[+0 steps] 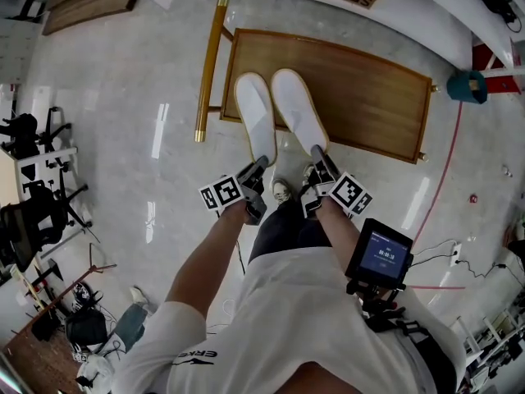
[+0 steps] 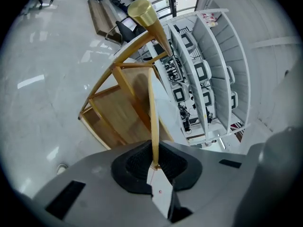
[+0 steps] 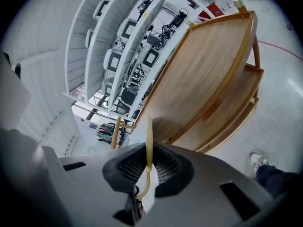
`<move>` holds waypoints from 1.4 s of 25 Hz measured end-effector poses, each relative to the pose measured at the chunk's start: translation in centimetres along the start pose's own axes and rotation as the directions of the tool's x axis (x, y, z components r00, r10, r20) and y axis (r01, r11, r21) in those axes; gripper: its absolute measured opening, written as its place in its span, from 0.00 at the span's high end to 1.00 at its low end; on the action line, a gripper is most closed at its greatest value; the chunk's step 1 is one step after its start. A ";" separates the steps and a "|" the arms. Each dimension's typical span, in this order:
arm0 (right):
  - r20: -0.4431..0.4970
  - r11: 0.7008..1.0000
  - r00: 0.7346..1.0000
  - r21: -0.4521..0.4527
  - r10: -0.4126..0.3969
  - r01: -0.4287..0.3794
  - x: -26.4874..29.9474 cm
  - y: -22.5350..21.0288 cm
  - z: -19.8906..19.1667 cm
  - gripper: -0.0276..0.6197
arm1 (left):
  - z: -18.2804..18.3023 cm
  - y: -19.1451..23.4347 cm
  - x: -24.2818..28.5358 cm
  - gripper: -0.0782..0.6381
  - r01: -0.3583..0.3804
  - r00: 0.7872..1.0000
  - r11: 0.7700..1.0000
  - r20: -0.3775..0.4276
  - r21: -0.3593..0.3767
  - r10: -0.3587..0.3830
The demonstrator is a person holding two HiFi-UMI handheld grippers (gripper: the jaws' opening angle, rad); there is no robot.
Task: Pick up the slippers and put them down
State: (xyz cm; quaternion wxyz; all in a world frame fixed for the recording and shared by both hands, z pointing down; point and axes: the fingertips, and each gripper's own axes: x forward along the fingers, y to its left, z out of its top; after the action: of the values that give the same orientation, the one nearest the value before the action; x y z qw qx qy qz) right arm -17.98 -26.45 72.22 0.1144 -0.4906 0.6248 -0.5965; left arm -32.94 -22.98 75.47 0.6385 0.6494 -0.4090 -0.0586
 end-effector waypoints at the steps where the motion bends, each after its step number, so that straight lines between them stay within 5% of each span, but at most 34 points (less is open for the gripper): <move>1: 0.004 1.000 1.000 0.013 -0.002 0.002 0.1 -0.2 -0.1 0.91 | 0.0 0.2 0.1 0.85 0.003 1.000 1.000 -0.003 -0.010 -0.003; 13: 0.027 0.996 0.999 0.086 -0.017 0.014 2.4 -2.1 -0.7 0.91 | 1.3 2.2 1.5 0.85 0.052 0.998 0.997 -0.029 -0.049 -0.053; 31: -0.068 0.999 0.997 0.028 -0.031 0.033 4.6 -2.6 -2.7 0.87 | 1.7 3.6 2.0 0.79 0.044 0.995 0.999 -0.085 0.005 -0.044; 35: -0.085 1.000 0.996 0.022 -0.019 0.021 4.9 -2.5 -3.0 0.79 | 1.6 3.3 2.1 0.72 0.074 0.993 0.997 -0.093 0.011 -0.072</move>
State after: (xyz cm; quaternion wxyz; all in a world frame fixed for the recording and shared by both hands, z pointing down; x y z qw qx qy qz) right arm -21.42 -27.71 77.29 0.0876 -0.4698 0.6175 -0.6248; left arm -34.05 -25.02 78.96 0.6494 0.6705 -0.3554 -0.0489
